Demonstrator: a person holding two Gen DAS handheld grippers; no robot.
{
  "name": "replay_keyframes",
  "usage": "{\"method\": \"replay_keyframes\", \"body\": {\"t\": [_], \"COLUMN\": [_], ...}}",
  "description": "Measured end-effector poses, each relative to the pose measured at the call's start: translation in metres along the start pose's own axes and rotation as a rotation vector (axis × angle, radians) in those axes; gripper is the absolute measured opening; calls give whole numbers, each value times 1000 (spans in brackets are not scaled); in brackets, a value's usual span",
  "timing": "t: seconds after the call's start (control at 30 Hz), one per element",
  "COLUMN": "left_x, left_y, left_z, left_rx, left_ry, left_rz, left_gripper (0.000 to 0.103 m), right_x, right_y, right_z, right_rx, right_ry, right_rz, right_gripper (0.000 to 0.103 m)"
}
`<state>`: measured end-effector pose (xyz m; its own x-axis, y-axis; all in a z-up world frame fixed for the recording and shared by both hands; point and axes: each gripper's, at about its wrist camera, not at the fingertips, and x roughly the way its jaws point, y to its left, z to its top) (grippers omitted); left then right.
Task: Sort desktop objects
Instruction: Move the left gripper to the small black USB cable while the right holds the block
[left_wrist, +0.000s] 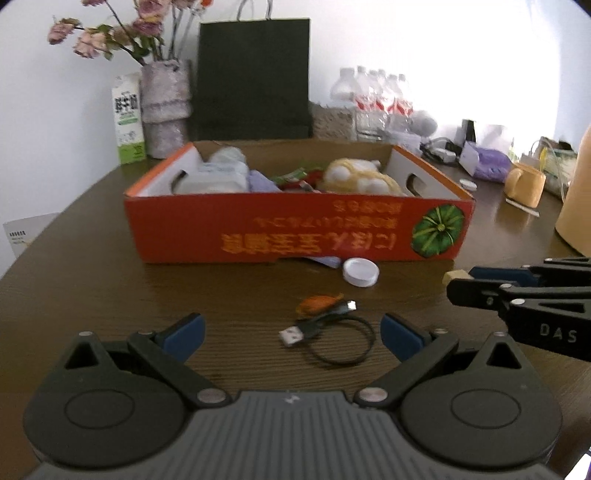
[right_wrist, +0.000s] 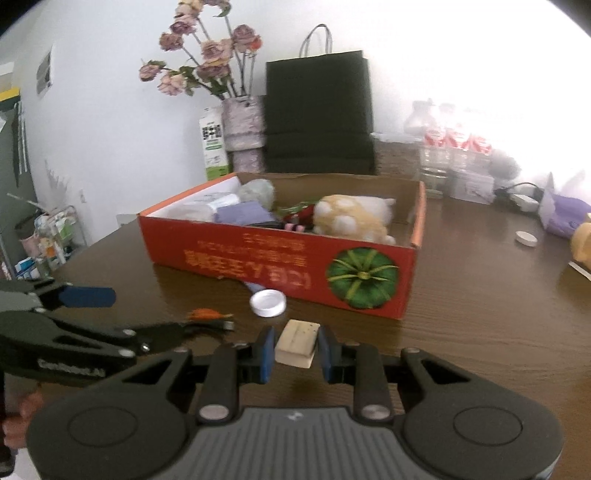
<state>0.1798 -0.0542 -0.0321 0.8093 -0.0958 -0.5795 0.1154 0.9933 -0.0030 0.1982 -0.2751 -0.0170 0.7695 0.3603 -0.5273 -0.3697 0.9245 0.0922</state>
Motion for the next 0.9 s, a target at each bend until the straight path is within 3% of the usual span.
{"method": "replay_keyframes", "body": {"t": [0.33, 0.43, 0.5, 0.6, 0.77, 0.9], "left_x": [21, 22, 20, 18, 14, 12], "left_y": [-16, -16, -16, -14, -16, -16], "left_z": [-4, -4, -4, -3, -4, -5], "left_rx": [-7, -15, -22, -26, -8, -9], "left_ry": [44, 48, 38, 34, 31, 28], "left_rz": [10, 11, 20, 24, 26, 21], "left_gripper": [101, 93, 80, 69, 58, 56], "right_x": [1, 2, 2, 1, 0, -1], "right_y": [-16, -16, -16, -17, -15, -13], "right_z": [-5, -6, -6, -7, -7, -8], "right_rx": [30, 36, 39, 44, 41, 38], "right_ry": [-8, -12, -15, -17, -18, -15], "right_rz": [22, 32, 37, 45, 50, 48], "right_gripper": [24, 24, 24, 20, 20, 20]}}
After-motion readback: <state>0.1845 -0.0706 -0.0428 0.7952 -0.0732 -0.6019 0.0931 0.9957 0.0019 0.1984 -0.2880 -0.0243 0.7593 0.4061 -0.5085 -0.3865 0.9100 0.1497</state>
